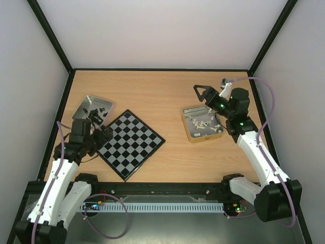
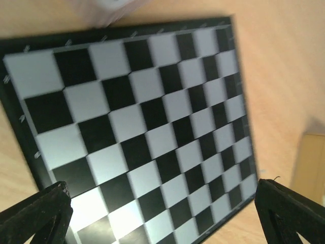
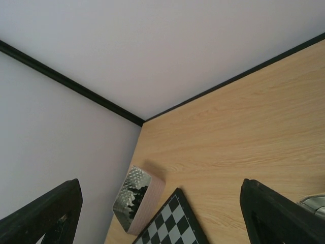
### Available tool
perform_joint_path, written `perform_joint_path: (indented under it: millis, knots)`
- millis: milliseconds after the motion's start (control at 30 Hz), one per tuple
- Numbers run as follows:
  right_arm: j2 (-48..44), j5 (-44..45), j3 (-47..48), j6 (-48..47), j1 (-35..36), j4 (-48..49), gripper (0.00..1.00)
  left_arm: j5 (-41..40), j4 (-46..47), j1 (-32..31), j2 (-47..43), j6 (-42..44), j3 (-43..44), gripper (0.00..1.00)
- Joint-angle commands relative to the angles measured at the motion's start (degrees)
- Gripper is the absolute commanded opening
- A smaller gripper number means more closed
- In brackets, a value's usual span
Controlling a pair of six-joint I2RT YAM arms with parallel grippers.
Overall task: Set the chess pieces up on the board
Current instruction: Move the chessboard to the center of the board.
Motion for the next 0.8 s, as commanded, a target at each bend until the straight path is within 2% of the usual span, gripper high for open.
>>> perform_joint_path:
  millis: [0,267,567,633,767]
  knots:
    - [2.6,2.5,-0.3,-3.3,2.2,2.2,0.83,0.2,-5.4,0.4,4.2,-3.4,-3.7,0.99]
    - [6.5,4.7,-1.7,-4.0,3.8,2.5,0.81,-2.2,-8.6,0.4,10.4,-8.5,-6.6,0.99]
    - [8.6,6.2,-1.7,-3.9,5.0,2.0,0.78,2.4,-0.2,0.4,14.8,-8.0,-12.4,0.98]
    - [8.4,7.1,-1.8,-4.1,5.0,1.2,0.76,3.1,1.0,0.4,15.3,-7.8,-13.0,0.95]
    - [7.8,10.5,-1.9,-4.6,5.0,-1.6,0.71,5.6,4.4,0.4,15.4,-7.6,-15.1,0.82]
